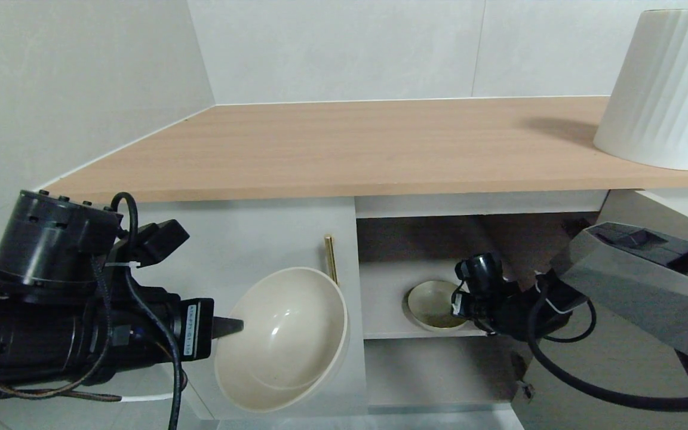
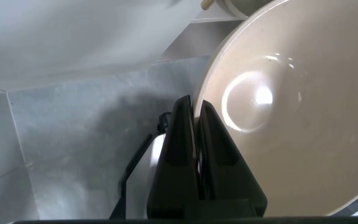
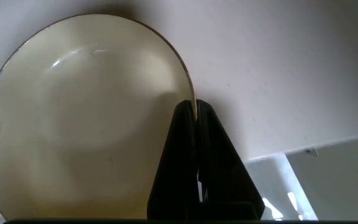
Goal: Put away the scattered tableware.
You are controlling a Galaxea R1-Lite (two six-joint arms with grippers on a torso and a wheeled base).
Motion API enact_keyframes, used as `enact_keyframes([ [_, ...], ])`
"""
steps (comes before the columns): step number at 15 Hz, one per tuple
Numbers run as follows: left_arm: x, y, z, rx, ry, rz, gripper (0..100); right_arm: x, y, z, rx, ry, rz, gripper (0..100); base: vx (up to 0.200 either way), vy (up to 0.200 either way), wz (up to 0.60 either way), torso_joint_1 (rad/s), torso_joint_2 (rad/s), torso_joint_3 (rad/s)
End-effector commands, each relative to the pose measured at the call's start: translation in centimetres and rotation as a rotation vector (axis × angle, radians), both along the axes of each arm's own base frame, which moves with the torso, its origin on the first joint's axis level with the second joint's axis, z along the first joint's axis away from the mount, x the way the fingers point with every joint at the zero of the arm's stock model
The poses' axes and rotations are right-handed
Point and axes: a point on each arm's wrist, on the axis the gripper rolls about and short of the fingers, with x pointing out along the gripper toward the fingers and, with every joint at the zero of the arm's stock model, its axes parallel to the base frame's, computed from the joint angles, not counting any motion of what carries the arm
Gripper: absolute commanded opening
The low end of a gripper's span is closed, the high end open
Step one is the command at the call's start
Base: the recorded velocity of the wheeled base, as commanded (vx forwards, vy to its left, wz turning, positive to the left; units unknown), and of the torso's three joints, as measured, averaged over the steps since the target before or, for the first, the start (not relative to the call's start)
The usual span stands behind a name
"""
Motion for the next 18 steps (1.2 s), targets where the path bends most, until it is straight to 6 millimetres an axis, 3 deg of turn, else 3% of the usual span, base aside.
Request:
enact_keyframes([
  [1, 0.0, 0.0, -0.1, 0.001, 0.003, 0.000, 0, 0.4, 0.2, -0.2, 0.001, -0.008, 0.002, 0, 0.000, 0.000, 0.00, 0.000, 0.00, 0.000],
  [11, 0.3, -0.1, -0.4, 0.007, 0.019, 0.001, 0, 1.5, 0.1, -0.4, -0.012, -0.033, -0.024, 0, 0.000, 0.000, 0.00, 0.000, 0.00, 0.000],
  [12, 0.4, -0.2, -0.5, 0.009, 0.021, 0.002, 0, 1.5, 0.0, -0.5, -0.013, -0.033, -0.026, 100, 0.000, 0.000, 0.00, 0.000, 0.00, 0.000],
  [18, 0.6, -0.3, -0.9, 0.015, 0.037, -0.002, 0, 1.0, -0.1, 0.8, -0.004, -0.044, -0.025, 100, 0.000, 0.000, 0.00, 0.000, 0.00, 0.000],
])
